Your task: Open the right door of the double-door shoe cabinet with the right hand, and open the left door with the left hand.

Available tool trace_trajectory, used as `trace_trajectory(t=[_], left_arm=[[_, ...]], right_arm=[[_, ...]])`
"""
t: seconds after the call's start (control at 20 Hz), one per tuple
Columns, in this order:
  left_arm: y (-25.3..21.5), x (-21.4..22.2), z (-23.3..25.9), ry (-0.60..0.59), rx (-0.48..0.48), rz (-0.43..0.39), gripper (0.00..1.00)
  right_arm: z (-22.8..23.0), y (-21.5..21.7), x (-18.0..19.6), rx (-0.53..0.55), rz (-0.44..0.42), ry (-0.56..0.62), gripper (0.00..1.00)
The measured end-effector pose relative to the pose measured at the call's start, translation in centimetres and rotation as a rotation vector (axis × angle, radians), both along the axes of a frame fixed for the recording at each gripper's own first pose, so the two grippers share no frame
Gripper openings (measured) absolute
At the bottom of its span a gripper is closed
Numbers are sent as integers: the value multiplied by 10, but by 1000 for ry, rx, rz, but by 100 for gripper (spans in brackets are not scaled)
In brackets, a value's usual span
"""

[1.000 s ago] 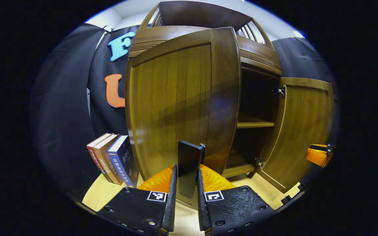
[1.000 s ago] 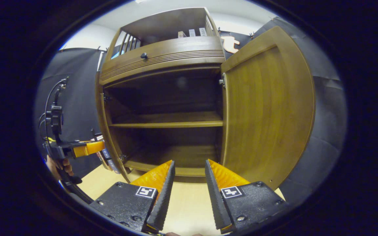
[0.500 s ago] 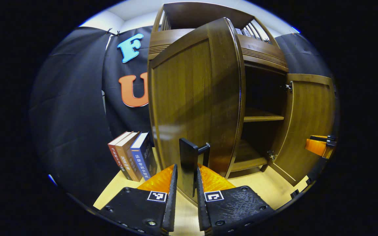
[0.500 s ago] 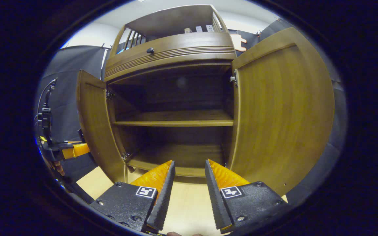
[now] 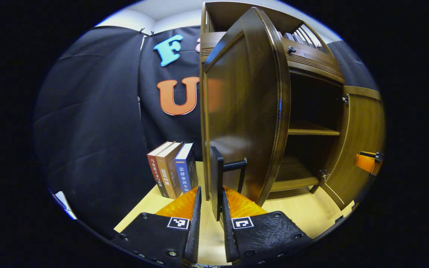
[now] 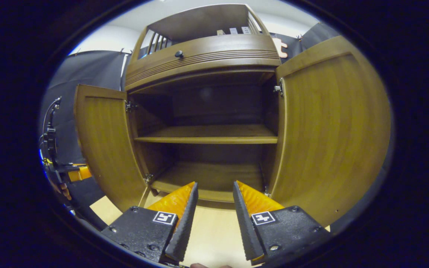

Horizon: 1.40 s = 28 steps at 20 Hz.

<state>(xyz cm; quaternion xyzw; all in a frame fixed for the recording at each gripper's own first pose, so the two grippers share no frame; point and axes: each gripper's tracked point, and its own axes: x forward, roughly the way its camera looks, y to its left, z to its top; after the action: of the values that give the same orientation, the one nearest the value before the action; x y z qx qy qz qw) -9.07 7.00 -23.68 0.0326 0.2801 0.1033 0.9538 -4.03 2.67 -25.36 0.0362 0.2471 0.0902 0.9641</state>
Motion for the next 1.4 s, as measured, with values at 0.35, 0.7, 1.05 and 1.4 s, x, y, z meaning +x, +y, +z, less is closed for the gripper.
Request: trace_trajectory(t=[0.35,0.7,1.05,1.4], left_arm=[[32,-20,-1,3,25,61,20],[67,-39,-2,16,38,132,20],[85,-52,5,2,64,203,20],[70,-49,23,-47,77,155,21]], right_arm=[[-3,12,0,-11,19,2,63],[-3,17,-1,-12,15,7,63],[0,23,1,-15,20,5,63],[12,19,0,-19,9,-14,60]])
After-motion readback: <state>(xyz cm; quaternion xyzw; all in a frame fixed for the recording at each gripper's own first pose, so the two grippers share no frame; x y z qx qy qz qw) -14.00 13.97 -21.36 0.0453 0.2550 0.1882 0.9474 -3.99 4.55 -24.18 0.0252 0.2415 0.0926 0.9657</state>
